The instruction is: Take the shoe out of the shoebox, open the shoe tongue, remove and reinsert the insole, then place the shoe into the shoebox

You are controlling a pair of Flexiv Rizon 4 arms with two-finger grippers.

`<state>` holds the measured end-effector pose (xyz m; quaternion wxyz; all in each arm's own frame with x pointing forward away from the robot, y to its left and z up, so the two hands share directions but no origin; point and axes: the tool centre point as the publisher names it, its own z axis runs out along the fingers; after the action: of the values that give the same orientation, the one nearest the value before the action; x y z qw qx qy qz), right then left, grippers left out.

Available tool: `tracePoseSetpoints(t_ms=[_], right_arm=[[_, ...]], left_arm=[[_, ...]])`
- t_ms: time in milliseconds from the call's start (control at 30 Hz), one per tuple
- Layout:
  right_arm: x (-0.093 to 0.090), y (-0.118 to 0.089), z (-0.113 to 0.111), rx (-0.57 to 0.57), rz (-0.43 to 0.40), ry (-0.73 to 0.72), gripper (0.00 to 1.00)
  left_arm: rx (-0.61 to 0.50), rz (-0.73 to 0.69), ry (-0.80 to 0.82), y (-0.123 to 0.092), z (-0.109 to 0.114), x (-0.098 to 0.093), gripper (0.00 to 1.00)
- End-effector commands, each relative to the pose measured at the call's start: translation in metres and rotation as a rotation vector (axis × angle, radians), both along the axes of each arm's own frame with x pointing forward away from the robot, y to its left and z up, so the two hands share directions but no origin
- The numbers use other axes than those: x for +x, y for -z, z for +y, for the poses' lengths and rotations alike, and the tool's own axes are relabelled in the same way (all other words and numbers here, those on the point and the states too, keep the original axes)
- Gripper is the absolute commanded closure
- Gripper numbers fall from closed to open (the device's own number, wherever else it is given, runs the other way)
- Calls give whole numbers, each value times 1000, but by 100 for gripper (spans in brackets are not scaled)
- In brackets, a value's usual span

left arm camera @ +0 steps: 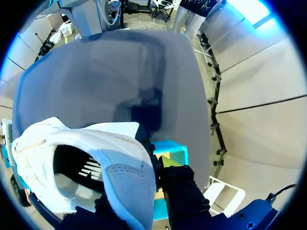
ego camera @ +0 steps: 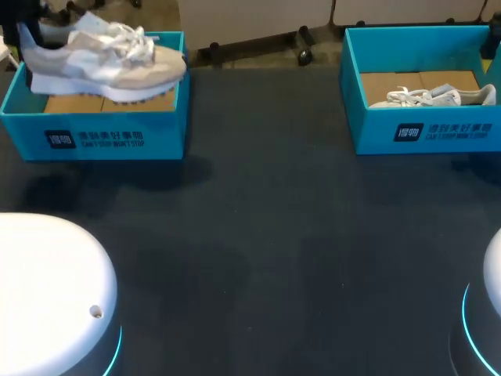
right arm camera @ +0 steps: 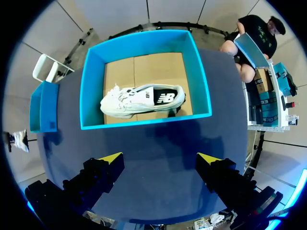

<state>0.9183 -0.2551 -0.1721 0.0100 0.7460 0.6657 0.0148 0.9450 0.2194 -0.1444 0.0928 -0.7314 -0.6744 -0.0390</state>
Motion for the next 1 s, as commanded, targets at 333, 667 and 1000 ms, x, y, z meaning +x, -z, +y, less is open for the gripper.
tracePoseSetpoints(t_ms=[333, 667, 1000], right_arm=[[0, 0, 0, -1, 0, 1, 0], [0, 0, 0, -1, 0, 1, 0], [0, 0, 0, -1, 0, 1, 0]], left_arm=[[13, -289, 67, -1, -17, -100, 100], [-6, -254, 179, 8, -26, -110, 100], [-10, -188, 304, 42, -84, -170, 100]])
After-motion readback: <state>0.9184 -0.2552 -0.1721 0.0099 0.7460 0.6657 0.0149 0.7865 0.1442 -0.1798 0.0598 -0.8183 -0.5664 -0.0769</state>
